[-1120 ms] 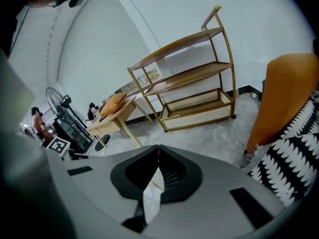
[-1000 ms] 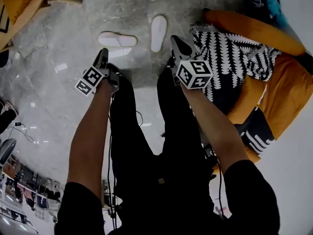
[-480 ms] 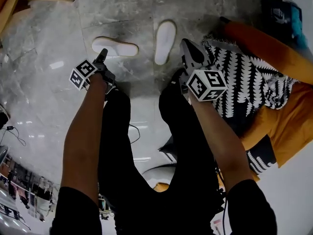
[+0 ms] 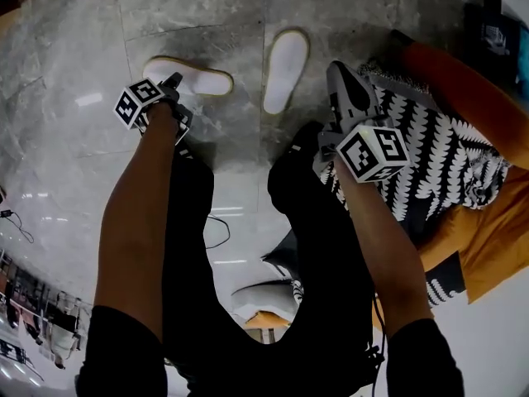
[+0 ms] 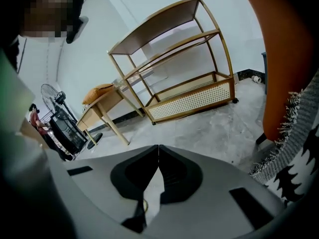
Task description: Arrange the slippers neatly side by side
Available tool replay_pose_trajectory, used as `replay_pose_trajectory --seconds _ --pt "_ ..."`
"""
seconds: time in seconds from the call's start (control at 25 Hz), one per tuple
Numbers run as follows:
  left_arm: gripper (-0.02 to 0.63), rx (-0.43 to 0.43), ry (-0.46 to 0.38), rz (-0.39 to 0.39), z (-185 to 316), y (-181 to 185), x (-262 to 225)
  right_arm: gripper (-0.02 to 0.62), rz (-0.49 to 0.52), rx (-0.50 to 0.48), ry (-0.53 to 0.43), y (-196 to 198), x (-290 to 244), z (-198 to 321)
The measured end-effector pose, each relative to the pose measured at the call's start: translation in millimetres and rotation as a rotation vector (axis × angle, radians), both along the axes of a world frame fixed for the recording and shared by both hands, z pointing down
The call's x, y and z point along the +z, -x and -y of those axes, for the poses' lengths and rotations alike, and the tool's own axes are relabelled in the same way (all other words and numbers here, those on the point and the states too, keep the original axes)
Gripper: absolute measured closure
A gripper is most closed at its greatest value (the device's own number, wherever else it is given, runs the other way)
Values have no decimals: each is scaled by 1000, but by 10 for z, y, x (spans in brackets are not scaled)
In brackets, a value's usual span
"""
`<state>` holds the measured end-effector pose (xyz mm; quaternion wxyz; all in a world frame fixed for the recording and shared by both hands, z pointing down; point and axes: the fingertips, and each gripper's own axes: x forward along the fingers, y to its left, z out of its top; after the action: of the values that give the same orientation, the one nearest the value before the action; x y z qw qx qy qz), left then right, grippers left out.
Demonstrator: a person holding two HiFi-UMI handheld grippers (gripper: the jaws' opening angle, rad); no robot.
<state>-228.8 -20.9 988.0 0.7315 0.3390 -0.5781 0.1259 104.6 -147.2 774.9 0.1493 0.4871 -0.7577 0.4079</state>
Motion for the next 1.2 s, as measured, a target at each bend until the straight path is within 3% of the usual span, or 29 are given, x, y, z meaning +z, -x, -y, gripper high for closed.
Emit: replay_pose_trajectory --seconds 0.08,0.16,0.44,0.52,0.8,1.0,1.2 --pt "484 -5 10 -5 -22 -23 105 563 -5 9 9 -49 64 -25" --pt "563 -7 14 1 -2 -8 154 563 -9 15 11 -85 102 -15" --pt "578 -5 10 -5 -58 -70 -57 563 -25 6 39 -154 42 -54" --pt "578 60 -16 -14 -39 -120 -166 563 -22 1 39 -116 4 -59" --pt "580 433 -143 -76 190 -699 -591 563 22 -19 17 12 -346 -6" --pt "580 611 -184 -69 319 -1146 -608 563 3 -75 -19 -2 -492 -22" --pt "580 755 -169 -82 353 -1572 -479 563 -23 -88 -40 -204 -464 -78"
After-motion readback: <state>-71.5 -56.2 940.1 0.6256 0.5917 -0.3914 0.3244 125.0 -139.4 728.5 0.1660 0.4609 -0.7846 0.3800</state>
